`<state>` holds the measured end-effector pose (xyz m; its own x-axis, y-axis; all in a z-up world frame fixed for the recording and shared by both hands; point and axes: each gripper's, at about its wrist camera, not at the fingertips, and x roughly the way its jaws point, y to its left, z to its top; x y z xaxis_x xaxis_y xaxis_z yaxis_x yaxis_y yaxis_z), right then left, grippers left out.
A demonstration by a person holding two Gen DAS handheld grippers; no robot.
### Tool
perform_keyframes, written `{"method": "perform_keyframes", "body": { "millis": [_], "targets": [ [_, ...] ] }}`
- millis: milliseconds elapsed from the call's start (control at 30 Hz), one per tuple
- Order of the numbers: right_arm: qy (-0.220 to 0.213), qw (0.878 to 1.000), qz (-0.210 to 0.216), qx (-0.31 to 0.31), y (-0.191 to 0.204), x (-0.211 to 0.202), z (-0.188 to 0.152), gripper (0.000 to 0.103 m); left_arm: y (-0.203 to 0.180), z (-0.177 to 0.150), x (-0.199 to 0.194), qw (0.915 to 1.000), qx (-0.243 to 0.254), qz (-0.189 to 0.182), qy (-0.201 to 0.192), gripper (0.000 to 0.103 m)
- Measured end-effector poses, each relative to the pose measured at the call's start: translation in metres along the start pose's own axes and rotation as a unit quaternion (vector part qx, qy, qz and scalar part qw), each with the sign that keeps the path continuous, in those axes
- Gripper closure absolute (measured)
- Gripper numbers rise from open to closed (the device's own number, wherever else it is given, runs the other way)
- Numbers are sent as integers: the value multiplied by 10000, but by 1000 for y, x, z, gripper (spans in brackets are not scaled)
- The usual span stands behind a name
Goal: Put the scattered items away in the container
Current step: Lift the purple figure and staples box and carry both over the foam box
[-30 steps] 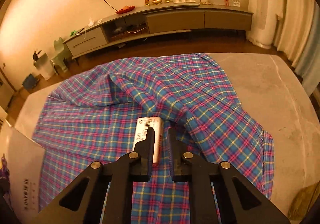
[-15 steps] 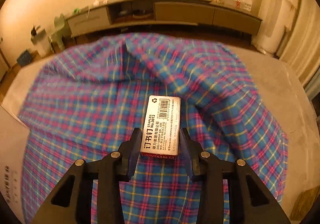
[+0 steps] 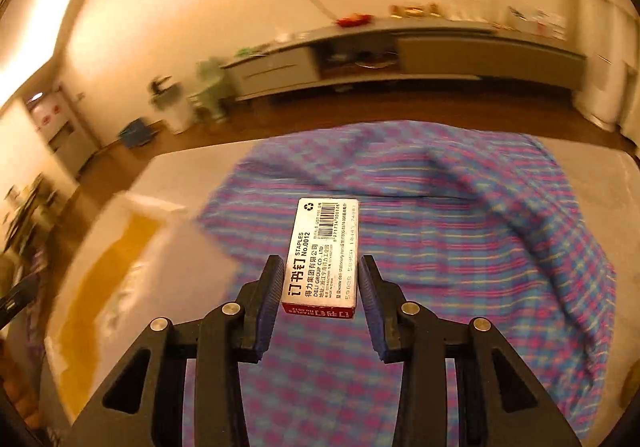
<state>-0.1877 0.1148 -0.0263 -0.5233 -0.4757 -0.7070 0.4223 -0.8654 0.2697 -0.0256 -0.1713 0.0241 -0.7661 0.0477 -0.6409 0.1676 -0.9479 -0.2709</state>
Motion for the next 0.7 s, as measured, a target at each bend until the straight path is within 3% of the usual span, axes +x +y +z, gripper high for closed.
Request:
{"method": "perform_keyframes", "body": {
  "millis": [267,700],
  "targets": [
    [-149,9955,742,-576,91,-33,-19,63,34,-1,-16,9997,-203,107,-63,50],
    [119,9873,1270,-946,164,-16,-43,63,76,6,-1,9976,-614,303,-72,50]
  ]
}}
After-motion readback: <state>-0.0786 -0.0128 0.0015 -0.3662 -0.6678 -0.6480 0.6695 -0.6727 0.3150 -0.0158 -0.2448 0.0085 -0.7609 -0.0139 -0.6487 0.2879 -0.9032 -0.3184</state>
